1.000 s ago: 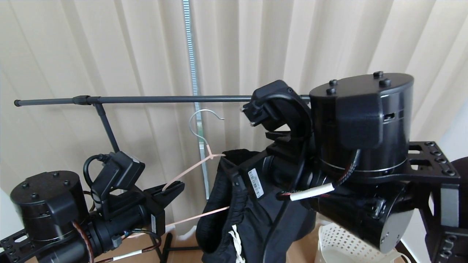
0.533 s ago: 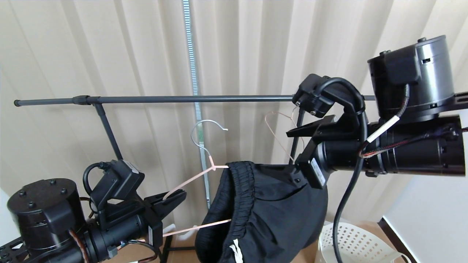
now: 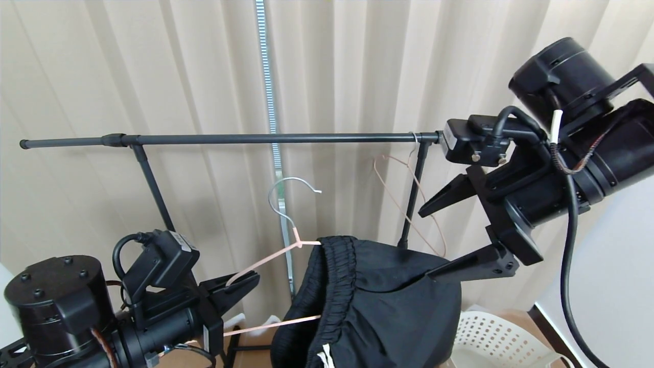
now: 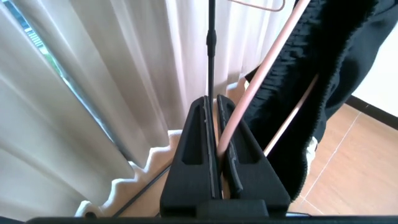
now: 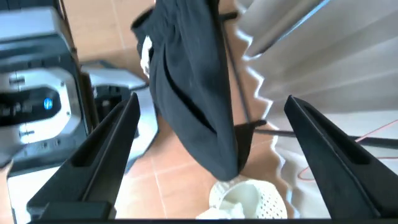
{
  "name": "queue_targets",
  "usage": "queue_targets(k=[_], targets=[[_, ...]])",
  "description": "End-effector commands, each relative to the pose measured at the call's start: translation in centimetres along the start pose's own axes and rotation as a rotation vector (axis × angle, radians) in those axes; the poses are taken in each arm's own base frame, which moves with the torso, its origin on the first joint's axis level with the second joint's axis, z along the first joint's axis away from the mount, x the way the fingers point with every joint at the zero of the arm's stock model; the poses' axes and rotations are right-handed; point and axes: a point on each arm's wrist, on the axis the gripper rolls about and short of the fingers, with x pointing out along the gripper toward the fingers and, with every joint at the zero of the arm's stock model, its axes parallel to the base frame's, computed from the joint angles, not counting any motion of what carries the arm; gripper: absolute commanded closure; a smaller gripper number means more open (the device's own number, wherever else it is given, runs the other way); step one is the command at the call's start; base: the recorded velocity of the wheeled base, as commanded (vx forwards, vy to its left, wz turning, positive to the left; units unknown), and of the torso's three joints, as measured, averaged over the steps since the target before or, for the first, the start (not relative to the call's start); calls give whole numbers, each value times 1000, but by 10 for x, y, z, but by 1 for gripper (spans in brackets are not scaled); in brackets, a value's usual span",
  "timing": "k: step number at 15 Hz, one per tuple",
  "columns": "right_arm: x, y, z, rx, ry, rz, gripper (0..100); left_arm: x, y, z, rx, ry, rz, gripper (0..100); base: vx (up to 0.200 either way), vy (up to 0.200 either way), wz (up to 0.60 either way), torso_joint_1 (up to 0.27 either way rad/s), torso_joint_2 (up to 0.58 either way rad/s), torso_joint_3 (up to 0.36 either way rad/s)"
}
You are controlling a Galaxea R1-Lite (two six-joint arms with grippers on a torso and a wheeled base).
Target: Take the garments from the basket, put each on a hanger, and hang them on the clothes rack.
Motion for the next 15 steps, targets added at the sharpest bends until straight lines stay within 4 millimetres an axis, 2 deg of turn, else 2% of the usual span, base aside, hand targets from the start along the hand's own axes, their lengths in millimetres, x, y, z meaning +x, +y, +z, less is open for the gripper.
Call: queue_targets(k=[1, 3, 8, 9, 15], targets=[[36, -31, -2, 35, 76, 97, 0, -1, -1, -2, 7, 3, -3, 100, 0, 0, 0, 0, 0, 0], [55, -31, 1, 36, 51, 188, 0, -4, -2, -4, 21, 5, -44, 100, 0, 0, 0, 0, 0, 0], [61, -25, 7, 20, 10, 248, 0, -5, -3, -4, 28, -10, -48, 100, 0, 0, 0, 0, 0, 0], [71, -22, 10, 12, 27, 272, 0, -4, -4, -4, 28, -10, -49, 100, 0, 0, 0, 0, 0, 0], [85, -16, 15, -4, 39, 300, 0, -5, -4, -3, 29, -14, -47, 100, 0, 0, 0, 0, 0, 0]])
